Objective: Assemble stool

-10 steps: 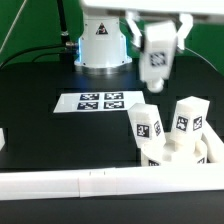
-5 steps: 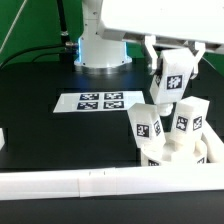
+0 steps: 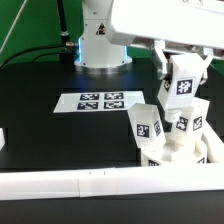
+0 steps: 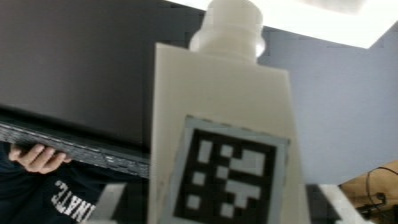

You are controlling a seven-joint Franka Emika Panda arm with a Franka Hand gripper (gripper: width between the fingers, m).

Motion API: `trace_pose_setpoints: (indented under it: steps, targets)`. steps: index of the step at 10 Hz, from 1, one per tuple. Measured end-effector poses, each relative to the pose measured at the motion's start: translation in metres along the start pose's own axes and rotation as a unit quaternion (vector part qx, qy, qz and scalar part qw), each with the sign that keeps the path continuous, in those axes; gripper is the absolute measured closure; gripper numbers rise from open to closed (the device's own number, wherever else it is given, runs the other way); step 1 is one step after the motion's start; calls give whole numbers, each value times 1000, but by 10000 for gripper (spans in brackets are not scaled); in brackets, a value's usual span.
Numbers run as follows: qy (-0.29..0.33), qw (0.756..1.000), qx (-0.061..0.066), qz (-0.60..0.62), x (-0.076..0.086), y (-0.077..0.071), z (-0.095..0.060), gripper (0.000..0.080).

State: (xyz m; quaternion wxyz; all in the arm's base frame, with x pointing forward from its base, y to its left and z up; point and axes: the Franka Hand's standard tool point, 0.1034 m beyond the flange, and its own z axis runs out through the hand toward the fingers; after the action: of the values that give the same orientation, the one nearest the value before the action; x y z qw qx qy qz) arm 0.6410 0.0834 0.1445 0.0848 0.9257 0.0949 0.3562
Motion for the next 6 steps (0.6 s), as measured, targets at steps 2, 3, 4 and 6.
trace_pose_setpoints:
  steps: [2, 3, 4, 6]
  targets:
    - [-8, 1000, -6, -3, -9, -2, 13, 476]
    - [-9, 1000, -8, -2, -7, -1, 16, 476]
    - [-7, 1000, -9, -3, -4, -3, 20, 476]
    - [-8, 1000, -13, -2, -5, -6, 30, 476]
